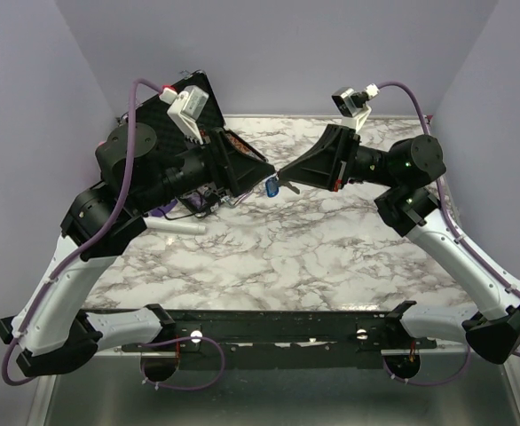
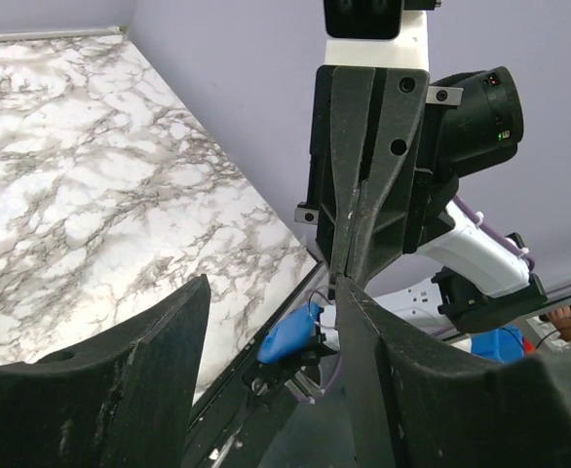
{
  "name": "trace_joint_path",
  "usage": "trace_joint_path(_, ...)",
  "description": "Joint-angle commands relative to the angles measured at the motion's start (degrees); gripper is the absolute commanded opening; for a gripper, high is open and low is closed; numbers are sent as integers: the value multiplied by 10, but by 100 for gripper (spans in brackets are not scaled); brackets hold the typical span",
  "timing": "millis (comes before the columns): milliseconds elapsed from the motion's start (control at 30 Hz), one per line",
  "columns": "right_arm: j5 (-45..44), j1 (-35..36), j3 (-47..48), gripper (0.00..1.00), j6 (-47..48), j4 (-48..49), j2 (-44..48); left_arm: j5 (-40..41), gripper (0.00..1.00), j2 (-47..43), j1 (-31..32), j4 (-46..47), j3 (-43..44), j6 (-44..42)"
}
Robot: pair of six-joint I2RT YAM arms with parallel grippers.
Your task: Remove the keys from the keyring
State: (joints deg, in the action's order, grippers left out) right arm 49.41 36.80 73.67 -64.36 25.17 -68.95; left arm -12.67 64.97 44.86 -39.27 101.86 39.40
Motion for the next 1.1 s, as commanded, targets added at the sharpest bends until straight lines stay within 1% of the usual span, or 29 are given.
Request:
trace_joint_path(0,3,4,-5,1,11,-2,11,30,62,-17,0,-16,4,-20)
trace_joint_path(300,0,4,-5,1,11,-3,9,33,62,-27,0,-20,-8,-27)
trace_joint_path(500,-18,5,-10,1,33,-43,16,41,63,-24,0,-49,-11,-54)
trace_joint_path(633,-69,5,-2,1,87,-150,25,54,64,-35,0,-59,-40,-66)
trace_joint_path(800,-184,5,6,1,161,-346,36,58,64,-57,0,-74,-111,-83)
trace_joint_path(900,-250,4,1,1,183,-428,43,48,64,-77,0,-84,-163,-95)
trace_joint_path(1067,-412,3,4,1,187,-591,39,16,64,-96,2,-99,-247,-118)
